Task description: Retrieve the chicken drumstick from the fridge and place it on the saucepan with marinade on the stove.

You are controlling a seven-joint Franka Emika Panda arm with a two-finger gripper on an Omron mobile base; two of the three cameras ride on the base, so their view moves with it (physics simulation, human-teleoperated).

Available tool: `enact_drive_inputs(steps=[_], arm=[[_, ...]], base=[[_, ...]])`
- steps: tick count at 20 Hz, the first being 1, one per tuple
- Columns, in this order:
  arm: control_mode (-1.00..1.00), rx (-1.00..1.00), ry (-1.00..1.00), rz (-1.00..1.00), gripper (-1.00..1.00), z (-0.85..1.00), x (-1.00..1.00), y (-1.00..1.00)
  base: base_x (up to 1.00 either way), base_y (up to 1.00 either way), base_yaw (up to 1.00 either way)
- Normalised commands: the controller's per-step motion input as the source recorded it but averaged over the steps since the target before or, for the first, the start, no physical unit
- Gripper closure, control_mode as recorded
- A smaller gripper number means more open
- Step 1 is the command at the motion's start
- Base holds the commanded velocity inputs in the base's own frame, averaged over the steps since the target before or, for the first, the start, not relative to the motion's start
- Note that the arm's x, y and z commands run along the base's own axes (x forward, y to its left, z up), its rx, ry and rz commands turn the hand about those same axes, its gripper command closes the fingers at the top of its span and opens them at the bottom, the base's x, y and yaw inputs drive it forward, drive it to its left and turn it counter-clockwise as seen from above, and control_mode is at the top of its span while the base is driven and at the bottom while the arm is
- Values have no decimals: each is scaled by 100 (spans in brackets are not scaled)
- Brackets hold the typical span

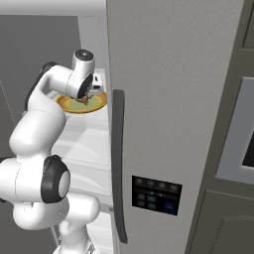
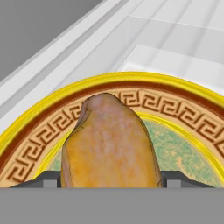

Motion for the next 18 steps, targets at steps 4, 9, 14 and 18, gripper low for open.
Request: enact_drive_inputs(steps=[4,9,14,18], arm=[[-100,0,0,0,100,0,0,0],[-100,0,0,0,100,0,0,0],[-100,0,0,0,100,0,-5,0],[-100,0,0,0,100,0,-24,0]], base=[[0,0,0],[0,0,0],[0,0,0],[0,0,0]])
